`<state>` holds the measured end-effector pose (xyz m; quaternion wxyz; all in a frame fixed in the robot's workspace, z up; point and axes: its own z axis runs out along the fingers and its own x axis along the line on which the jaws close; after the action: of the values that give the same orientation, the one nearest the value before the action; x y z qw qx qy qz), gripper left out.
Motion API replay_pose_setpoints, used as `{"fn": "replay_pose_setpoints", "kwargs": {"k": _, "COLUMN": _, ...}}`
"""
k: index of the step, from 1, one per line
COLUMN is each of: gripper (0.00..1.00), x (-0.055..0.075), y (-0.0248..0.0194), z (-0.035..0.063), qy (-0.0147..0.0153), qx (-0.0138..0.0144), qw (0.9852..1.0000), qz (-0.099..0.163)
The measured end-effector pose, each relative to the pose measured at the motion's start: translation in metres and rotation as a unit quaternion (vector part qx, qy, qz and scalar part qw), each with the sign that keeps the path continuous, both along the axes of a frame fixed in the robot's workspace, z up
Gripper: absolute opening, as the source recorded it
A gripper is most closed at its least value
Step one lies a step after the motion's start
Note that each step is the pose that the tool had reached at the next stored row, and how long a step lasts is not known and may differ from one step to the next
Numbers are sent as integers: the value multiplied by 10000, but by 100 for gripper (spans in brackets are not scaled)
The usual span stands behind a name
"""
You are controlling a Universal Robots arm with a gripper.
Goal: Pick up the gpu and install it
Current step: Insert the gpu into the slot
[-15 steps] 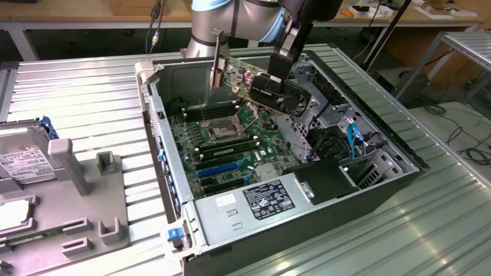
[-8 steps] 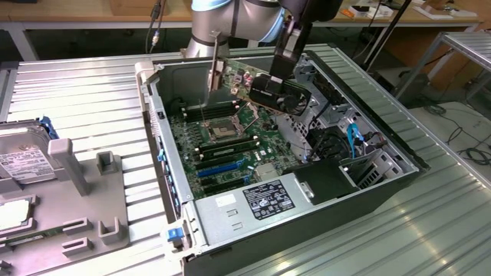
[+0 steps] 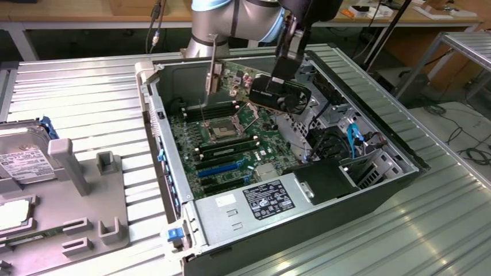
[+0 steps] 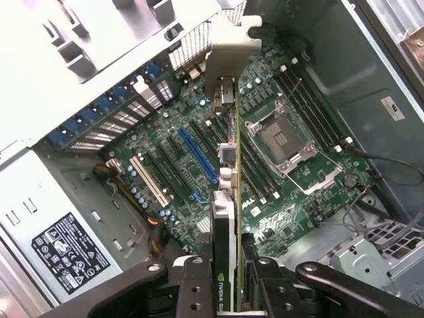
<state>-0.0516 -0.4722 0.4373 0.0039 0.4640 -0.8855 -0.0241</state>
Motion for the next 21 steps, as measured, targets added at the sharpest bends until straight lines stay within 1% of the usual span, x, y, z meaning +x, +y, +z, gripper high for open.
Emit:
{"fn": "replay_pose_setpoints", "kwargs": {"k": 5, "gripper": 27, "x": 0, "y": 0, "z": 0, "qy": 0, "qx": 0, "qw": 9998, "qz": 195}}
{"fn": "replay_pose_setpoints", "kwargs": {"k": 7, "gripper": 27, "x": 0, "y": 0, "z": 0, "qy": 0, "qx": 0, "qw": 9994, "qz": 359}}
{"fn": "replay_pose_setpoints", "kwargs": {"k": 8, "gripper": 27, "x": 0, "y": 0, "z": 0, "qy": 0, "qx": 0, "qw": 9992, "qz": 401}}
{"fn": "replay_pose_setpoints", "kwargs": {"k": 11, "gripper": 27, "x": 0, "y": 0, "z": -3, "qy": 0, "qx": 0, "qw": 9975, "qz": 706}}
{"fn": "replay_pose_setpoints", "kwargs": {"k": 13, "gripper": 27, "x": 0, "y": 0, "z": -5, "qy": 0, "qx": 0, "qw": 9960, "qz": 891}}
{"fn": "replay_pose_setpoints", "kwargs": {"k": 15, "gripper": 27, "x": 0, "y": 0, "z": -6, "qy": 0, "qx": 0, "qw": 9942, "qz": 1073}}
{"fn": "replay_pose_setpoints", "kwargs": {"k": 17, "gripper": 27, "x": 0, "y": 0, "z": -8, "qy": 0, "qx": 0, "qw": 9921, "qz": 1258}}
{"fn": "replay_pose_setpoints", "kwargs": {"k": 19, "gripper": 27, "x": 0, "y": 0, "z": -9, "qy": 0, "qx": 0, "qw": 9895, "qz": 1446}}
{"fn": "replay_pose_setpoints", "kwargs": {"k": 20, "gripper": 27, "x": 0, "y": 0, "z": -11, "qy": 0, "qx": 0, "qw": 9867, "qz": 1626}}
{"fn": "replay_pose_setpoints", "kwargs": {"k": 21, "gripper": 27, "x": 0, "y": 0, "z": -13, "qy": 0, "qx": 0, "qw": 9836, "qz": 1806}}
